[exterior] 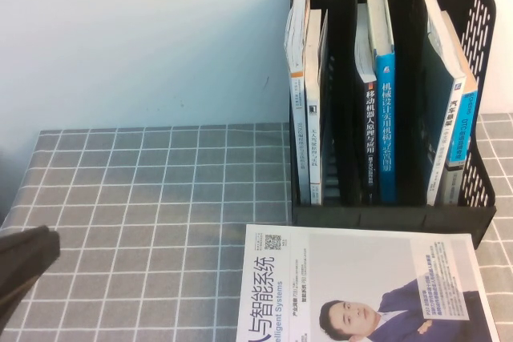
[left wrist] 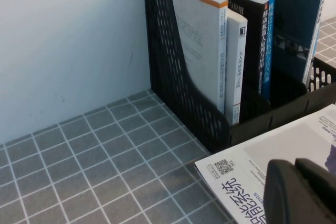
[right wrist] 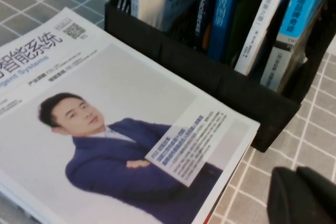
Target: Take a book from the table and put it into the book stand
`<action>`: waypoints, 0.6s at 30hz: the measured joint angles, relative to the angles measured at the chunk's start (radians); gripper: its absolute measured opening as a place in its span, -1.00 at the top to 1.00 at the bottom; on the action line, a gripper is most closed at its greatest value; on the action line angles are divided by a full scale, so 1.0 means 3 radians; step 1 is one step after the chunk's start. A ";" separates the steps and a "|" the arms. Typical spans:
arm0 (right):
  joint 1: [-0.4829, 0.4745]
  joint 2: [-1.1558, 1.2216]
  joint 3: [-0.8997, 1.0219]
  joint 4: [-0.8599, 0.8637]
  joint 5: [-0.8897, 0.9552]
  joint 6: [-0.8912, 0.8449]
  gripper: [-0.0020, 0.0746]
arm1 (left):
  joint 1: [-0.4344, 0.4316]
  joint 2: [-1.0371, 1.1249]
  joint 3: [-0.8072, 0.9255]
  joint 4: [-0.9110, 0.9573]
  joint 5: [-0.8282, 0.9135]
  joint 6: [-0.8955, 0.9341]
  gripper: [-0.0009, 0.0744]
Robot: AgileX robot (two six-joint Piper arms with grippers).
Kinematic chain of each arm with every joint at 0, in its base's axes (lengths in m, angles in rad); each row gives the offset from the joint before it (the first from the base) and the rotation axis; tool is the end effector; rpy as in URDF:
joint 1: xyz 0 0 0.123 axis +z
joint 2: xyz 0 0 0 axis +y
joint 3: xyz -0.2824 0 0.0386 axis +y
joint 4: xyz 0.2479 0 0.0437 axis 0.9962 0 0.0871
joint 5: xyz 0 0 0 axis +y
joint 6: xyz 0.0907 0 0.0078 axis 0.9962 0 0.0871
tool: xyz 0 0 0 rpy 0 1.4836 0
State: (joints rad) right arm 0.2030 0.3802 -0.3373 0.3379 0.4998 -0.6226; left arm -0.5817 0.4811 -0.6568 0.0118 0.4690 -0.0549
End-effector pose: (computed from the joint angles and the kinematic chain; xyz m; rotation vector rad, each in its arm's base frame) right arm 0.0786 0.0310 0.2590 -0.6176 1.8994 0.0823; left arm 0.0780 -0.0507 0.3555 0.4737 1.7352 -0.4455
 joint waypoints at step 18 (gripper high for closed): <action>0.0000 -0.0255 0.0128 0.0076 0.0478 -0.0112 0.96 | 0.0000 -0.0006 0.0200 0.0030 0.0231 -0.0010 0.98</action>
State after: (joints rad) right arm 0.2030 0.3038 -0.2988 0.3606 0.6433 -0.6563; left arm -0.5817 0.4792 -0.5967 0.0209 0.5383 -0.0578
